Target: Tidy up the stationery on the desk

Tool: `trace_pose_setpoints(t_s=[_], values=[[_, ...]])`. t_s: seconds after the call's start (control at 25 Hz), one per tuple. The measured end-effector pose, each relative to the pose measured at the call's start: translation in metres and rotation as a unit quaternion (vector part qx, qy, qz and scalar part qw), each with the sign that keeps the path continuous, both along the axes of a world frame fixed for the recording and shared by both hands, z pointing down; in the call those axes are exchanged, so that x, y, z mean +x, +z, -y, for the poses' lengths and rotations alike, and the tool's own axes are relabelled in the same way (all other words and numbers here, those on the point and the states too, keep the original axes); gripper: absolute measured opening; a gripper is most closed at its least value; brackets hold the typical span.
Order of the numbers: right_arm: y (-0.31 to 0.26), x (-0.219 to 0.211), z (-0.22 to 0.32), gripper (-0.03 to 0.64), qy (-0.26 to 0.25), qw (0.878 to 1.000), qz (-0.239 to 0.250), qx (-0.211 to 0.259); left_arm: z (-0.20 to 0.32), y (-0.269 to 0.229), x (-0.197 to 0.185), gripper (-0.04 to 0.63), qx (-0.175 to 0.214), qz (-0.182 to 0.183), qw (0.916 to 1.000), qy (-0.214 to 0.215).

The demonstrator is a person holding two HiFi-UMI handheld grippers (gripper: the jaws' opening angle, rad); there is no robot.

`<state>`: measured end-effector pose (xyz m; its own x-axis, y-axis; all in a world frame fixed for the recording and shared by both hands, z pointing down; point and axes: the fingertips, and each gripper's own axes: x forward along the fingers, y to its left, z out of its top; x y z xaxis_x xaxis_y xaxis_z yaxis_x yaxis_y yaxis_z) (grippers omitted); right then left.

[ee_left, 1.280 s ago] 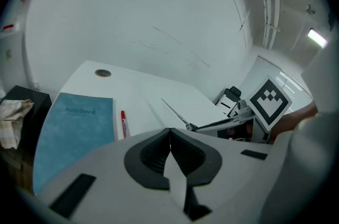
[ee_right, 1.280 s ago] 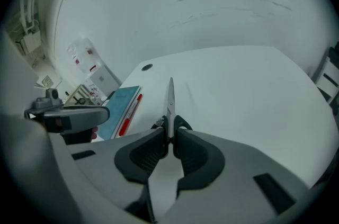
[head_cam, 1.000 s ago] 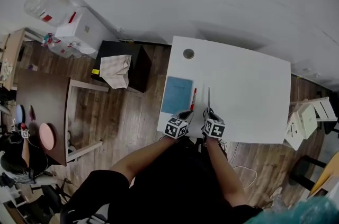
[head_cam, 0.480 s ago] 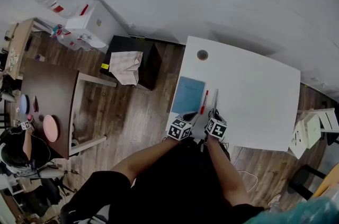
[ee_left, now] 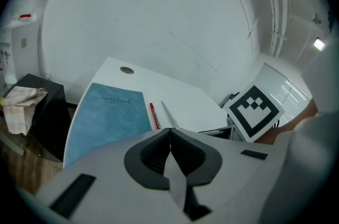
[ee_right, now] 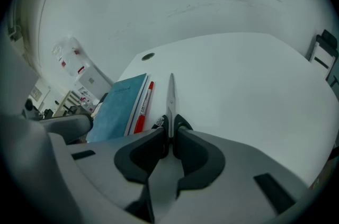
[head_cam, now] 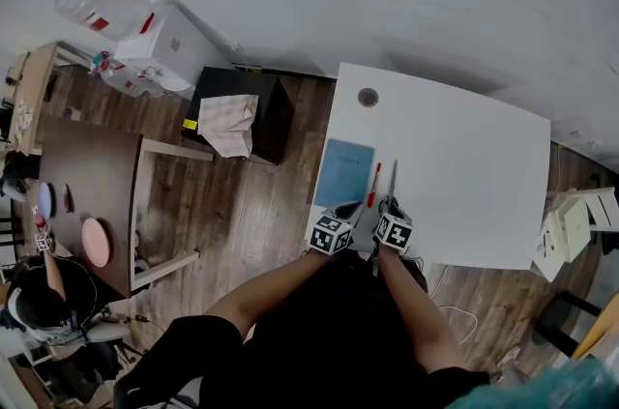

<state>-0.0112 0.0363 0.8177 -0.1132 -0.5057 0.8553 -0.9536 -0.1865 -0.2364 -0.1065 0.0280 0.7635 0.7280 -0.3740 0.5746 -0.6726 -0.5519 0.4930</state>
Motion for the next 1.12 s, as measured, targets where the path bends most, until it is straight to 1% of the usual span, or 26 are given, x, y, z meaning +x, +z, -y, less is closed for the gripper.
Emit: trace_pose_setpoints(t_s=[0.12, 0.32, 0.4, 0.48, 0.56, 0.64, 0.8, 0.92, 1.0, 1.12], values=[[0.002, -0.002, -0.001, 0.092, -0.012, 1.0, 0.006, 0.001, 0.002, -0.001, 0.009, 0.014, -0.001, -0.007, 1.0, 0.003], [0.002, -0.006, -0.001, 0.092, -0.009, 0.999, 0.033, -0.01, 0.003, -0.003, 0.014, 0.014, -0.008, -0.03, 0.9995, 0.002], [0.003, -0.006, -0.003, 0.092, 0.024, 0.998, 0.06, -0.019, 0.003, -0.003, 0.015, 0.014, -0.011, -0.04, 0.9992, 0.0], [0.004, -0.006, -0.004, 0.092, 0.067, 0.993, 0.093, -0.027, 0.004, -0.006, 0.017, 0.014, -0.011, -0.058, 0.9982, -0.003], [0.005, -0.006, -0.003, 0.092, 0.082, 0.991, 0.102, -0.029, 0.006, -0.01, 0.019, 0.014, -0.008, -0.071, 0.9975, -0.004], [0.005, -0.007, -0.001, 0.092, 0.073, 0.993, 0.093, -0.028, 0.009, -0.012, 0.019, 0.014, -0.004, -0.073, 0.9973, -0.003], [0.005, -0.006, -0.002, 0.092, 0.04, 0.996, 0.074, -0.033, 0.014, -0.016, 0.017, 0.014, 0.016, -0.063, 0.9979, -0.004], [0.006, -0.005, -0.001, 0.092, 0.044, 0.995, 0.079, -0.034, 0.018, -0.016, 0.016, 0.014, 0.022, -0.06, 0.9979, -0.005], [0.006, -0.005, -0.001, 0.106, 0.045, 0.995, 0.085, -0.033, 0.021, -0.015, 0.014, 0.014, 0.029, -0.049, 0.9983, -0.008], [0.006, -0.004, -0.002, 0.129, 0.015, 0.997, 0.064, -0.034, 0.023, -0.014, 0.011, 0.014, 0.032, -0.037, 0.9987, -0.014]])
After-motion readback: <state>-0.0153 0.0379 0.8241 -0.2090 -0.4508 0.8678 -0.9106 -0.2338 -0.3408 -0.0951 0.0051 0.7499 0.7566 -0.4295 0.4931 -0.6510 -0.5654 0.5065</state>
